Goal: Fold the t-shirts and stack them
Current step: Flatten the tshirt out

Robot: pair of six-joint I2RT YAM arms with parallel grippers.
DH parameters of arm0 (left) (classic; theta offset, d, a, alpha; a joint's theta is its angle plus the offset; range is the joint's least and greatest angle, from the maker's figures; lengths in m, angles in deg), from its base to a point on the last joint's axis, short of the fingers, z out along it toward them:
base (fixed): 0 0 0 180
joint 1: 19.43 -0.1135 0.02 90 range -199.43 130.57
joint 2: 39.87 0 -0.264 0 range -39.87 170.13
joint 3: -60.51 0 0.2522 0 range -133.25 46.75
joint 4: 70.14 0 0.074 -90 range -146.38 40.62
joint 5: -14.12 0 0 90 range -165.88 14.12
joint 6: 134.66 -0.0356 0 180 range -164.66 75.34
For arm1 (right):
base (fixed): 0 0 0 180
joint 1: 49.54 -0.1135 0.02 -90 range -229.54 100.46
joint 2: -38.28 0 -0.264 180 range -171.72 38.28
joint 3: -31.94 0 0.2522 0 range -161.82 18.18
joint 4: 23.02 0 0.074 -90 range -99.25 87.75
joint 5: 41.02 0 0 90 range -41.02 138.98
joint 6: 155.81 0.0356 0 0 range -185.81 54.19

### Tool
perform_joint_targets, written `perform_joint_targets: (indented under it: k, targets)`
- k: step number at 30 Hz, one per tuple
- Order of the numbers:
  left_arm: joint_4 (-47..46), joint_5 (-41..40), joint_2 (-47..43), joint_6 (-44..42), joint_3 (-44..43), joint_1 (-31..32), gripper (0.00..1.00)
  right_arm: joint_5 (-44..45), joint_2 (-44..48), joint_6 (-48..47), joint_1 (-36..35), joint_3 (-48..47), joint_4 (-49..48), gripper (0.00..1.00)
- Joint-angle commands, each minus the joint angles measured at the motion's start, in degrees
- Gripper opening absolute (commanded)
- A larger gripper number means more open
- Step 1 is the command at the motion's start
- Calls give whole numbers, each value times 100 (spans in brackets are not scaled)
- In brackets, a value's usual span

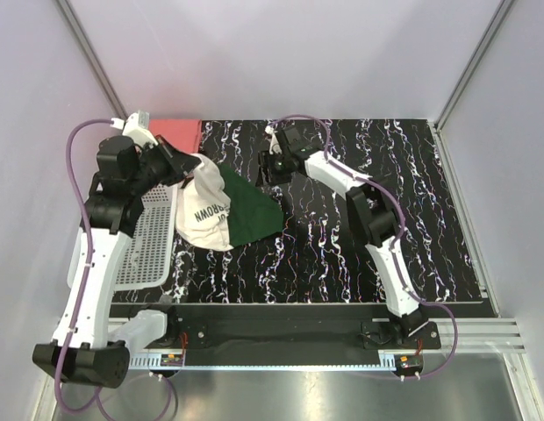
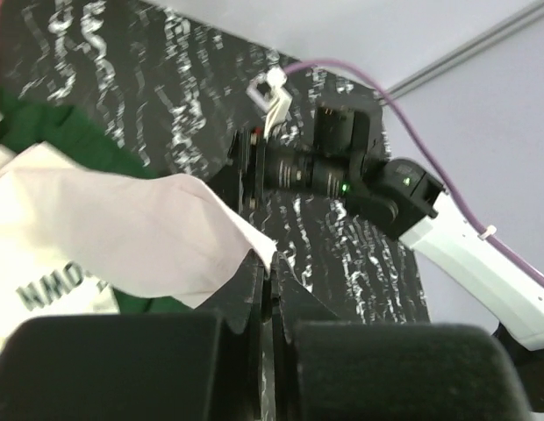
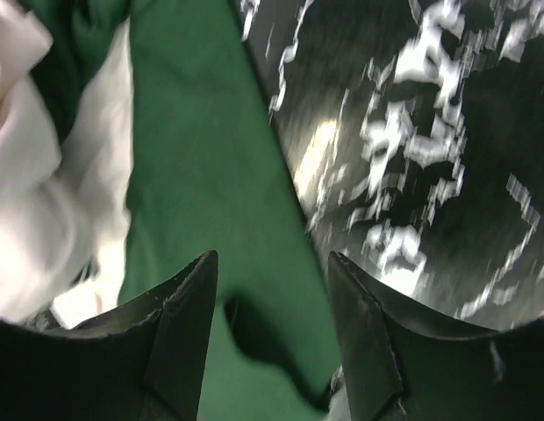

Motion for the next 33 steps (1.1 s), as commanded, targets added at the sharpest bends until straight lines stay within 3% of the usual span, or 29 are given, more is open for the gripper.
perform_joint_targets:
  k: [1, 7, 14, 17, 20, 22, 24, 28, 33]
  targets:
    - [111, -449, -576, -78, 32, 11, 0, 577, -379, -362, -44, -725, 200, 61]
    - [120, -432, -815, 20, 182, 11, 0, 498, -1039, -423, -290, -1341, 454, 56]
    - [146, -414, -683, 2, 130, 2, 0, 1095, -1004, -617, -642, -1061, 490, 46]
    - [129, -484, -613, 2, 121, 2, 0, 1367, -925, -608, -650, -937, 490, 34]
    - [68, -511, -438, -7, 94, 11, 0, 1534, -767, -721, -642, -858, 490, 1]
    - [-256, -528, -193, 54, 95, 2, 0, 2104, -609, -774, -607, -902, 533, 0]
    - [-459, -607, 133, 81, -107, 2, 0, 2607, -347, -749, -318, -1138, 700, 0]
    - [-557, -266, 1414, 212, -1509, -42, 0, 2625, 514, -389, 657, -1438, 1526, 0]
    - [-443, 69, 1760, 371, -2191, -42, 0, 2247, 2261, -46, 1852, -256, 1782, 0]
